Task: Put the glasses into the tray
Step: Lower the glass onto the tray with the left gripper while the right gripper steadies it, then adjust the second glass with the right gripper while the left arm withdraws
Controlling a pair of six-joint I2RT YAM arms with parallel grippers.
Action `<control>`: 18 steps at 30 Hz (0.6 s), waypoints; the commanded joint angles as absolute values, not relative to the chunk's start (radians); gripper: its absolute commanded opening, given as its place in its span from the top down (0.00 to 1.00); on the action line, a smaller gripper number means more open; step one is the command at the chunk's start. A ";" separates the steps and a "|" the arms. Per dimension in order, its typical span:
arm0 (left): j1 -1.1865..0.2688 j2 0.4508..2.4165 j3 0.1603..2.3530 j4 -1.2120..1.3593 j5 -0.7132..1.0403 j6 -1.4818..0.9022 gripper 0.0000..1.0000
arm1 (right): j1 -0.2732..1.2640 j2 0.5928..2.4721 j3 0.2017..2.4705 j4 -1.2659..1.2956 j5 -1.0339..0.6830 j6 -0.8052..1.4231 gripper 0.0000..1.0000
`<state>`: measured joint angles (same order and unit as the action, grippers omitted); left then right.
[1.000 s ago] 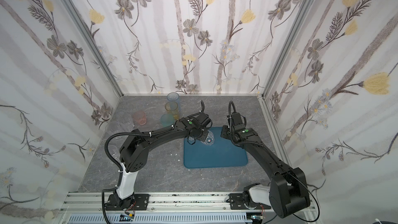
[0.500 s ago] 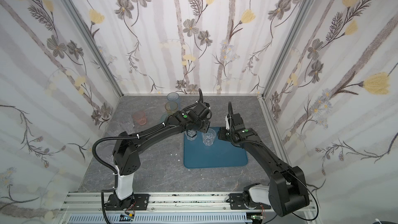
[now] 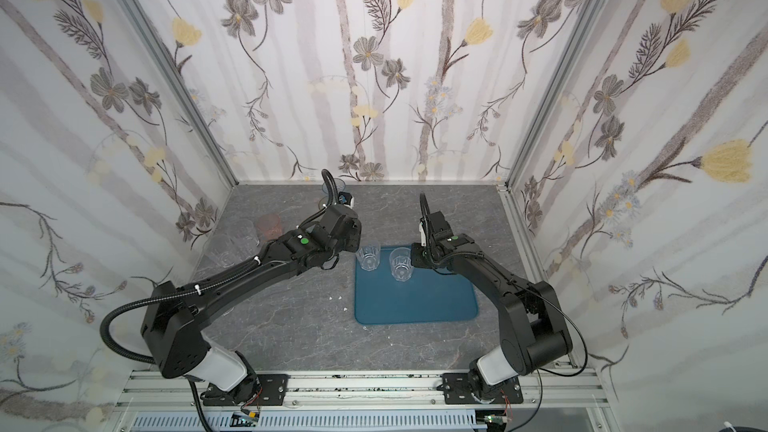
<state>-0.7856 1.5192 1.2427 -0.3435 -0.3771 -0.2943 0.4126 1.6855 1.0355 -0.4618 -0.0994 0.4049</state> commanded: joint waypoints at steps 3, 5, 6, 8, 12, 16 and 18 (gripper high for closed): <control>-0.769 1.435 1.142 -0.160 -0.425 -0.295 0.42 | 0.444 1.728 1.096 -0.478 0.028 0.379 0.84; -0.766 1.426 1.131 -0.157 -0.430 -0.293 0.42 | 0.454 1.744 1.123 -0.487 0.042 0.376 0.88; -0.765 1.422 1.126 -0.155 -0.434 -0.293 0.42 | 0.459 1.757 1.141 -0.497 0.054 0.373 0.89; -0.765 1.415 1.118 -0.155 -0.439 -0.293 0.42 | 0.470 1.781 1.173 -0.517 0.079 0.364 0.91; -0.763 1.400 1.106 -0.152 -0.466 -0.297 0.41 | 0.478 1.819 1.234 -0.544 0.103 0.355 0.93; -0.756 1.383 1.093 -0.149 -0.477 -0.295 0.41 | 0.486 1.863 1.287 -0.565 0.113 0.346 0.94; -0.752 1.378 1.088 -0.147 -0.477 -0.293 0.41 | 0.489 1.881 1.303 -0.569 0.113 0.347 0.94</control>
<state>-0.7578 1.3876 1.0946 -0.1761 -0.4484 -0.2909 0.4847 1.8622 1.2797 -0.5682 0.0906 0.3576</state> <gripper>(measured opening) 0.585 0.067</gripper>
